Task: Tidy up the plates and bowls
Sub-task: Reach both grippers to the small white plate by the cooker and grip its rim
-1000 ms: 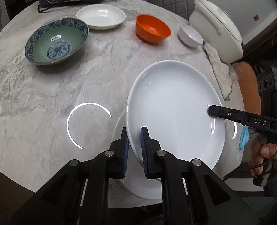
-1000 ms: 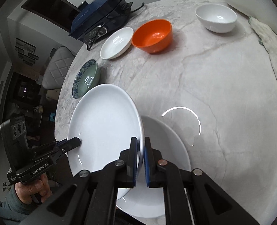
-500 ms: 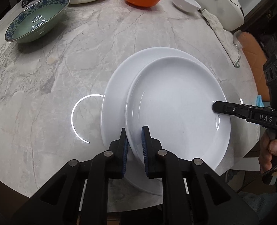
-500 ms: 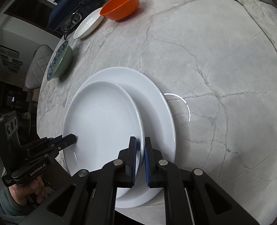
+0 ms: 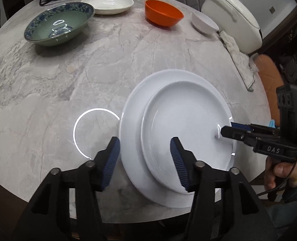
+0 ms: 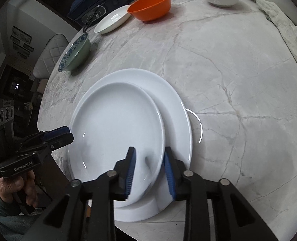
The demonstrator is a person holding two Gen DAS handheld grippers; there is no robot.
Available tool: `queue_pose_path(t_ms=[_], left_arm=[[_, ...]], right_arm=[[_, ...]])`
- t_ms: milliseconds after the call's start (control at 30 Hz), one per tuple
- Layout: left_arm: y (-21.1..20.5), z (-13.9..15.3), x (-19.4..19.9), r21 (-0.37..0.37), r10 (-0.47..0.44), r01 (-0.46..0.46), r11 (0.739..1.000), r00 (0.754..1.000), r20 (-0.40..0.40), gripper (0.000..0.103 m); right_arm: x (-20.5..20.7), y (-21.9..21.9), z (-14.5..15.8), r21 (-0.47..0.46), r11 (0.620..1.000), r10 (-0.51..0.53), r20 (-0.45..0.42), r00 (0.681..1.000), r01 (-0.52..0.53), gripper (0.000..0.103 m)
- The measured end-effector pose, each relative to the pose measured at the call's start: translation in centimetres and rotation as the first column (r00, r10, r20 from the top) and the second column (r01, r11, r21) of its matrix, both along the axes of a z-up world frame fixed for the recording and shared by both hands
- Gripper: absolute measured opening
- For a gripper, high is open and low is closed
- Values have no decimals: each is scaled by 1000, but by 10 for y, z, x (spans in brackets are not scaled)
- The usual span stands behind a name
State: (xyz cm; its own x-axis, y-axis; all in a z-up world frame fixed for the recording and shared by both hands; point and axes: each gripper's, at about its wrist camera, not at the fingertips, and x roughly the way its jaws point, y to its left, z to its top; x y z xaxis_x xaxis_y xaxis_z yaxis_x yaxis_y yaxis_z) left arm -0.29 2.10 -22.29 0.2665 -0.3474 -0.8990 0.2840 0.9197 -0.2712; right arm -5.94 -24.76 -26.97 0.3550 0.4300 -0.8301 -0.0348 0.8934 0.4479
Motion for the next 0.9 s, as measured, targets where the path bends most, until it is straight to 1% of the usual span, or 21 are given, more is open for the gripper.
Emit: queue_pose_path(t_ms=[100,200,233,267,300,367,400,467,500,567,633,700,733,767,800,867,900], left_arm=[[23,25,8,-67,108,-106,992,994,23,64],[53,53,19,-178,238,-223,959,969,69,64],[64,63,24,-197,280,-259,945,956,86,64],[74,72,31,-210,309,-286,935,947,85,64],[86,80,41,-214,320,-300,930,945,68,64],[100,91,70,-168,301,-295,941,954,11,64],[109,97,86,-138,296,-292,946,955,11,64],[124,111,121,-99,279,-273,957,958,61,64],[131,117,143,-92,261,-254,963,962,74,64],[139,126,190,-106,224,-215,971,971,80,64],[143,132,239,-109,163,-153,982,982,92,64],[141,134,287,-98,92,-82,992,990,107,64],[136,129,313,-85,46,-38,996,995,91,64],[133,124,335,-79,8,-2,997,997,74,64],[129,116,358,-85,-34,38,996,998,52,64],[119,97,395,-75,-103,103,992,995,2,64],[115,87,410,-64,-127,125,990,992,-15,64]], right_arm=[[-3,-3,4,20,1000,8,10,1000,-8,52],[-7,-9,10,36,999,6,26,1000,-7,57],[-9,-13,14,28,1000,-2,28,1000,2,58],[-11,-18,18,27,1000,-13,29,999,12,58],[-12,-23,24,32,999,-23,36,999,22,58],[-14,-37,43,48,998,-48,79,996,45,58],[-12,-44,53,69,996,-62,105,993,55,58],[2,-58,72,101,992,-88,139,986,74,58],[13,-63,83,103,991,-102,158,982,86,58],[41,-71,108,135,986,-126,197,972,100,59],[80,-74,133,220,970,-153,226,962,103,59],[127,-70,155,285,952,-185,229,956,116,59],[151,-65,165,312,943,-193,234,953,115,60],[177,-59,171,345,934,-183,230,956,96,64],[204,-51,174,367,927,-171,216,961,82,64],[258,-31,171,346,934,-158,176,972,89,66],[284,-21,163,357,931,-138,133,981,83,66]])
